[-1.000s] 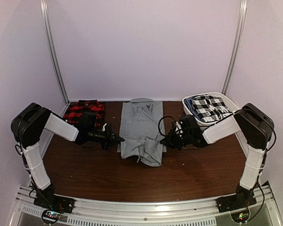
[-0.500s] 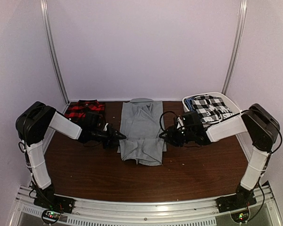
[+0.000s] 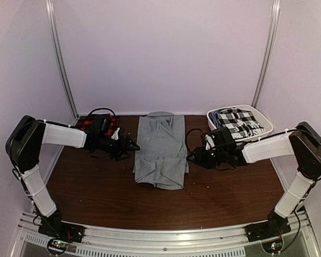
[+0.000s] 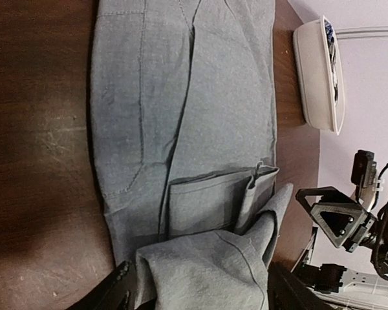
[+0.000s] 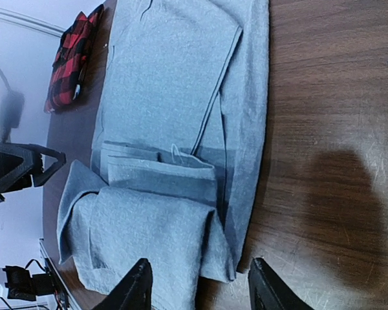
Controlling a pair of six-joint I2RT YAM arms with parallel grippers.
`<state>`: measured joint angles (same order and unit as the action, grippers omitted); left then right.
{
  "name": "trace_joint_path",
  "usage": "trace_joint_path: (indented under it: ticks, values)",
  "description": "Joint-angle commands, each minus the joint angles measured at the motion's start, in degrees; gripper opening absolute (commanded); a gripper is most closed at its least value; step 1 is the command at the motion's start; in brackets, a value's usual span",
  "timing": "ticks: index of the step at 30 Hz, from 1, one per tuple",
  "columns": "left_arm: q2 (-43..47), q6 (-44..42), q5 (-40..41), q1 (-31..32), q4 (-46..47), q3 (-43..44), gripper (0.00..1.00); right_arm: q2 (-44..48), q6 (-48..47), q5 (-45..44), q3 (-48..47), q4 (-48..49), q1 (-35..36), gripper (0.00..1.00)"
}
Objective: Fold and stack the long sleeve shirts
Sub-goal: Pick up the rectangle-folded shirt from the center of the board.
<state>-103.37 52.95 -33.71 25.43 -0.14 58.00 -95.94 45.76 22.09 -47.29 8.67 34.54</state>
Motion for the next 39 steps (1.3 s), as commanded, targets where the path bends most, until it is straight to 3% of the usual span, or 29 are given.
trace_joint_path:
  ticks: [1, 6, 13, 27, 30, 34, 39]
  values:
    - [4.7, -8.4, 4.7, -0.5, -7.1, -2.4, 0.70, 3.7, -4.1, -2.9, 2.2, -2.4, 3.3, 0.51]
    - [8.4, -9.8, 5.4, 2.3, -8.1, -8.2, 0.65, 3.7, -4.4, -3.9, 4.1, -2.1, 8.1, 0.49]
    - [12.4, -7.9, 12.5, 8.8, -8.3, -13.9, 0.63, 2.0, -3.7, -6.2, 5.0, -2.6, 12.9, 0.46]
    - [7.1, -5.1, 14.3, 12.0, -3.8, -12.6, 0.60, -1.0, -1.3, -7.1, 5.0, -2.1, 15.4, 0.43]
    - [6.0, -4.6, 14.3, 12.9, -3.3, -11.9, 0.59, -2.1, -1.2, -6.7, 4.7, -1.6, 16.0, 0.39]
    - [5.6, -3.9, 13.5, 13.5, -2.6, -11.7, 0.47, -2.7, -0.9, -6.4, 4.6, -1.1, 16.3, 0.29]
    - [6.7, -2.8, 12.1, 13.9, -2.2, -11.5, 0.19, -1.4, -1.1, -6.5, 3.7, -1.1, 16.3, 0.13]
